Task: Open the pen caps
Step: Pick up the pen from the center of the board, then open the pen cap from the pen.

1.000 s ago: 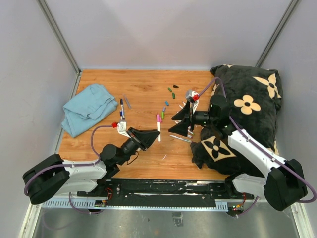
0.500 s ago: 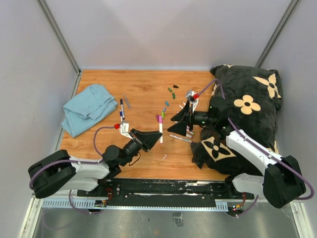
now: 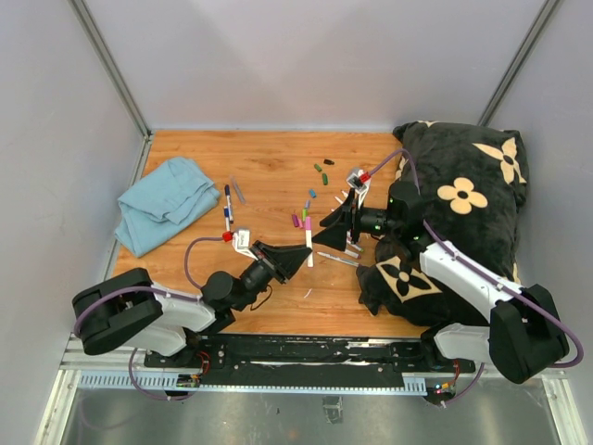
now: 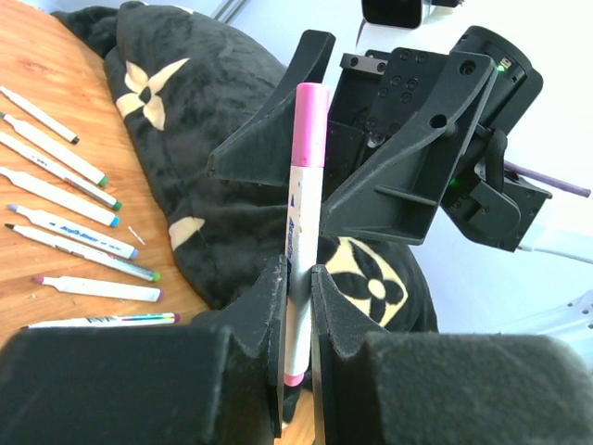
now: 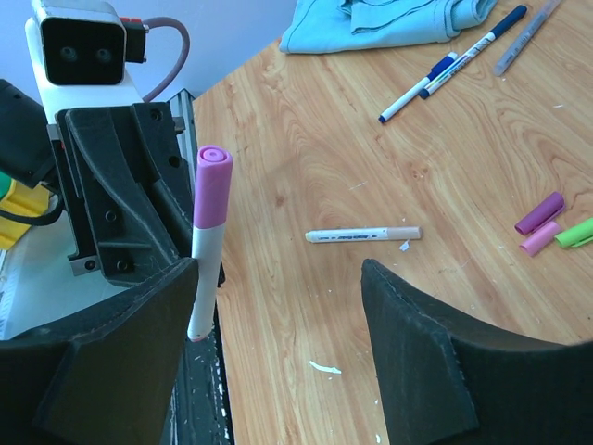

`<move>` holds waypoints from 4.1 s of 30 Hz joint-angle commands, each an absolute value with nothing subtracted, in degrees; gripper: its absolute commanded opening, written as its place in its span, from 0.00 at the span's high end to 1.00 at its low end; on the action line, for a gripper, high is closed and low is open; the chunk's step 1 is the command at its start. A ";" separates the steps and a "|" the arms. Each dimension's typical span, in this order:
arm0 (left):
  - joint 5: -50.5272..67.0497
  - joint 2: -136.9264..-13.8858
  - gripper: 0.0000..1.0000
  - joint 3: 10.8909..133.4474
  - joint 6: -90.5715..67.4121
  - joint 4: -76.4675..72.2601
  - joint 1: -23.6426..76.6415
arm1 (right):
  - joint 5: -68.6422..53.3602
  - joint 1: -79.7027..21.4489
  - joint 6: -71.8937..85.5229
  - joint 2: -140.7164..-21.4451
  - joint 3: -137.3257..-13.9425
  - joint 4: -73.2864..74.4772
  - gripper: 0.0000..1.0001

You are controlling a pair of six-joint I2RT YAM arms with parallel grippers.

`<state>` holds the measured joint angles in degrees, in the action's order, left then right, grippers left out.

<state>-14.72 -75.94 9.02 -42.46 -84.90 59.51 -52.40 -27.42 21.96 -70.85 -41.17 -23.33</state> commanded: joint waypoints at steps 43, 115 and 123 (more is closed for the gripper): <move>-19.37 -78.73 0.93 12.51 -41.69 -85.60 61.61 | -54.48 -32.41 23.25 -71.41 -42.32 -24.10 0.99; 17.31 -62.31 0.01 10.46 -47.83 -75.15 39.90 | -73.87 -25.58 -2.02 -76.68 -51.99 1.38 0.95; 16.76 -61.55 0.01 10.15 -47.28 -74.27 39.90 | -74.08 -25.57 -2.11 -76.86 -52.01 1.47 0.95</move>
<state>16.62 -62.24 9.47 -47.86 -72.42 40.29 -72.07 -27.24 -0.58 -76.58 -50.11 1.37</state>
